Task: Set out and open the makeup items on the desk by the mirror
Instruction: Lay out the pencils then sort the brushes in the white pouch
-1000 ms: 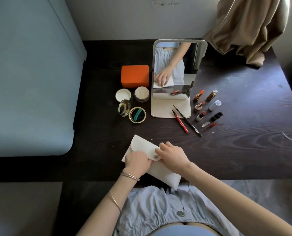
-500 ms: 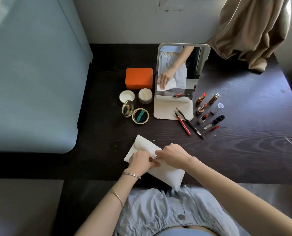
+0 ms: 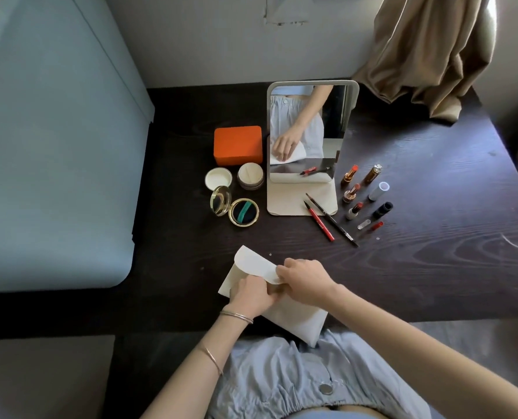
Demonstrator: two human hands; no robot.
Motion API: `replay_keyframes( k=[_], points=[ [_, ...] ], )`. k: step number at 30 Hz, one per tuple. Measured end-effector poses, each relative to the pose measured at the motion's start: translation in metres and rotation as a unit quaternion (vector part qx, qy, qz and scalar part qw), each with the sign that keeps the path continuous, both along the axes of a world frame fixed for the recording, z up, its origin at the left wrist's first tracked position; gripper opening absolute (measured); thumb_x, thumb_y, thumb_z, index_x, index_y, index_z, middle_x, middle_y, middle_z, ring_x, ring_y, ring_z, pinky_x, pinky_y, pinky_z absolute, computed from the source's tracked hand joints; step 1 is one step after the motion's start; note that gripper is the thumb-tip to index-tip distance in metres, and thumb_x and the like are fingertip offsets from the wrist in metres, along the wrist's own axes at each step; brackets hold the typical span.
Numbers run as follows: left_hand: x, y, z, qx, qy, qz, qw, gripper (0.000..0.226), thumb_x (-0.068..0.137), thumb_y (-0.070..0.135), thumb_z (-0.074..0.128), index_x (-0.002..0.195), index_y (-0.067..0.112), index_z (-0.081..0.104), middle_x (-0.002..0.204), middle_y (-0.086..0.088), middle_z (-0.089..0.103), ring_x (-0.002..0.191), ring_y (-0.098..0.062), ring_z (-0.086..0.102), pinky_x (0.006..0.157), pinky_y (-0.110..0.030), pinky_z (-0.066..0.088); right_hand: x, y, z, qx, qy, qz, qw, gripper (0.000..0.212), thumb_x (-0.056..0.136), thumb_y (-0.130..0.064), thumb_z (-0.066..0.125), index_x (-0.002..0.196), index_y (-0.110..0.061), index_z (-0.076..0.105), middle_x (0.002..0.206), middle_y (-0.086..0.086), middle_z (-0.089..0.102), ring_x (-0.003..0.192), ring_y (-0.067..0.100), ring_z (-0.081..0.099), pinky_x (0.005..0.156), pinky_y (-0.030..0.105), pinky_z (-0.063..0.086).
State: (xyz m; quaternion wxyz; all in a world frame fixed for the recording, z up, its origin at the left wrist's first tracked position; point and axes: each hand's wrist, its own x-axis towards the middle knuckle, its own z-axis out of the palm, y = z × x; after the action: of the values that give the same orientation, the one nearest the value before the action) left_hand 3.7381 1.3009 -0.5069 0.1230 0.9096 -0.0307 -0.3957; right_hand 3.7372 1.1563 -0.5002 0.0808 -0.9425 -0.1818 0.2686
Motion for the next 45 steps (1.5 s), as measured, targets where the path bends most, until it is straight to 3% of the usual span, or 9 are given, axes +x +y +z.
replay_keyframes(
  k=[5, 11, 19, 29, 32, 35, 38, 40, 45],
  points=[
    [0.001, -0.006, 0.005, 0.081, 0.025, -0.024, 0.996, 0.079, 0.086, 0.074, 0.027, 0.117, 0.011, 0.063, 0.115, -0.008, 0.065, 0.110, -0.026, 0.059, 0.086, -0.032, 0.042, -0.007, -0.001, 0.009, 0.078, 0.017, -0.150, 0.985, 0.013, 0.094, -0.028, 0.043, 0.100, -0.017, 0.048, 0.101, 0.004, 0.059, 0.093, 0.033, 0.058, 0.065, 0.034, 0.038],
    [-0.013, -0.014, 0.019, 0.115, 0.030, 0.000, 0.993, 0.083, 0.083, 0.078, 0.021, 0.122, 0.016, 0.060, 0.123, -0.005, 0.062, 0.116, -0.023, 0.056, 0.087, -0.029, 0.039, -0.019, -0.018, 0.025, 0.282, 0.149, -0.280, 0.906, 0.012, 0.091, -0.021, 0.053, 0.100, -0.014, 0.056, 0.093, 0.008, 0.065, 0.085, 0.022, 0.057, 0.081, 0.037, 0.047],
    [-0.046, -0.005, 0.044, -0.019, 0.158, 0.164, 0.974, 0.091, 0.069, 0.081, 0.036, 0.129, 0.014, 0.055, 0.125, -0.008, 0.061, 0.117, -0.028, 0.054, 0.099, -0.037, 0.042, -0.048, -0.032, 0.035, 0.501, 0.291, -0.422, 0.697, 0.022, 0.094, -0.007, 0.054, 0.106, -0.024, 0.059, 0.090, -0.007, 0.069, 0.076, 0.006, 0.067, 0.070, 0.023, 0.054],
    [-0.058, 0.002, 0.049, 0.085, -0.021, 0.169, 0.982, 0.023, 0.095, 0.033, 0.042, 0.107, 0.018, 0.055, 0.106, -0.005, 0.064, 0.097, -0.025, 0.061, 0.082, -0.035, 0.048, -0.091, -0.026, 0.019, 0.564, 0.267, -0.466, 0.627, 0.021, 0.093, -0.012, 0.057, 0.113, -0.017, 0.058, 0.106, 0.005, 0.068, 0.094, 0.019, 0.066, 0.080, 0.034, 0.054],
    [-0.058, 0.003, 0.056, 0.073, -0.106, 0.156, 0.979, 0.022, 0.096, 0.028, 0.044, 0.115, 0.017, 0.045, 0.107, -0.008, 0.063, 0.097, -0.028, 0.063, 0.075, -0.036, 0.048, -0.102, -0.032, 0.013, 0.518, 0.235, -0.489, 0.662, 0.029, 0.082, -0.024, 0.061, 0.111, -0.017, 0.061, 0.111, 0.012, 0.068, 0.101, 0.028, 0.065, 0.086, 0.045, 0.053],
    [-0.052, 0.009, 0.057, 0.062, -0.162, 0.137, 0.975, 0.030, 0.096, 0.027, 0.043, 0.125, 0.021, 0.040, 0.111, -0.010, 0.065, 0.099, -0.030, 0.063, 0.076, -0.037, 0.049, -0.104, -0.029, 0.008, 0.401, 0.213, -0.541, 0.708, 0.034, 0.078, -0.036, 0.054, 0.094, -0.007, 0.062, 0.100, 0.021, 0.066, 0.082, 0.026, 0.063, 0.065, 0.039, 0.053],
    [-0.038, 0.014, 0.058, 0.061, -0.163, 0.093, 0.980, 0.032, 0.097, 0.028, 0.044, 0.127, 0.020, 0.044, 0.115, -0.009, 0.063, 0.105, -0.030, 0.062, 0.078, -0.037, 0.047, -0.095, -0.029, 0.017, 0.223, 0.256, -0.486, 0.805, 0.049, 0.095, -0.038, 0.041, 0.069, -0.002, 0.059, 0.064, 0.012, 0.064, 0.057, 0.023, 0.061, 0.046, 0.023, 0.048],
    [-0.029, 0.015, 0.057, 0.058, -0.158, 0.062, 0.984, 0.030, 0.096, 0.028, 0.044, 0.124, 0.017, 0.047, 0.116, -0.009, 0.063, 0.106, -0.030, 0.061, 0.080, -0.037, 0.047, -0.088, -0.027, 0.027, 0.144, 0.258, -0.438, 0.849, 0.063, 0.097, -0.046, 0.034, 0.052, -0.006, 0.053, 0.042, 0.003, 0.056, 0.043, 0.019, 0.056, 0.055, 0.024, 0.047],
    [-0.010, 0.015, 0.054, 0.062, -0.172, 0.010, 0.983, 0.030, 0.097, 0.029, 0.044, 0.122, 0.015, 0.049, 0.115, -0.010, 0.062, 0.106, -0.030, 0.060, 0.076, -0.035, 0.046, -0.068, -0.012, 0.045, 0.214, 0.197, -0.443, 0.848, 0.067, 0.096, -0.042, 0.041, 0.036, -0.013, 0.048, 0.029, -0.003, 0.044, 0.034, 0.005, 0.042, 0.059, 0.023, 0.042]
  ],
)
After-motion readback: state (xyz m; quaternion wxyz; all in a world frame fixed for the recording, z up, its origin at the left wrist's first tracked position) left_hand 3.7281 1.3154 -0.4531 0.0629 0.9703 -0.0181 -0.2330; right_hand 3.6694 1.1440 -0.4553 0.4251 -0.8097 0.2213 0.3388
